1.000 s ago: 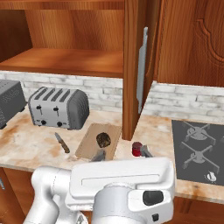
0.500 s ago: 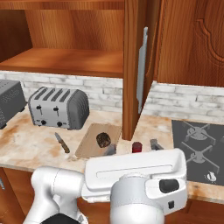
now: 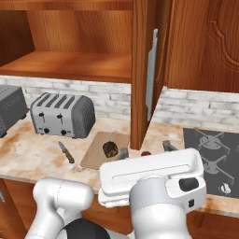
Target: Pick the bread, place it on the cutting board, pick the jam, place it on the counter, and close the cabinet.
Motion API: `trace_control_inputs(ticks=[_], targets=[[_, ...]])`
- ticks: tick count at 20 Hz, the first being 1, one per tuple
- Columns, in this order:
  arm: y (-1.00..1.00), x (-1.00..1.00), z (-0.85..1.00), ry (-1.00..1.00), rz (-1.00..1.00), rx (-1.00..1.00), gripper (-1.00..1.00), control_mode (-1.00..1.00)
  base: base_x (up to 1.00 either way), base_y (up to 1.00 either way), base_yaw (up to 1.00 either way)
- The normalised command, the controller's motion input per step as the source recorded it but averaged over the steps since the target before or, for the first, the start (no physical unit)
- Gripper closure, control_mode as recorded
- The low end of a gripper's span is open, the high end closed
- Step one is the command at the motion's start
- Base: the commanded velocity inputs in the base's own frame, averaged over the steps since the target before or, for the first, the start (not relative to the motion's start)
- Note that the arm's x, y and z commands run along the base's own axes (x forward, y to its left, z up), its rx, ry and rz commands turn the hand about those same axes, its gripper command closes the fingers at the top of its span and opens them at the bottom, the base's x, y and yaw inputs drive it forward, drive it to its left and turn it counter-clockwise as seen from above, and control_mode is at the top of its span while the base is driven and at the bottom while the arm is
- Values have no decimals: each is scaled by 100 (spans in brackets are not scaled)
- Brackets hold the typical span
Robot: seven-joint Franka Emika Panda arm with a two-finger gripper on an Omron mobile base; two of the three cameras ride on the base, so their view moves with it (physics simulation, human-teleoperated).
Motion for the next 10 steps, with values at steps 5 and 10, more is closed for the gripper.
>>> trace_control_inputs(ticks=[5,10], targets=[[-28,12,0,0,6,0,-100,-100,0,0,0],[-20,14,0,0,6,0,-100,-100,0,0,0]])
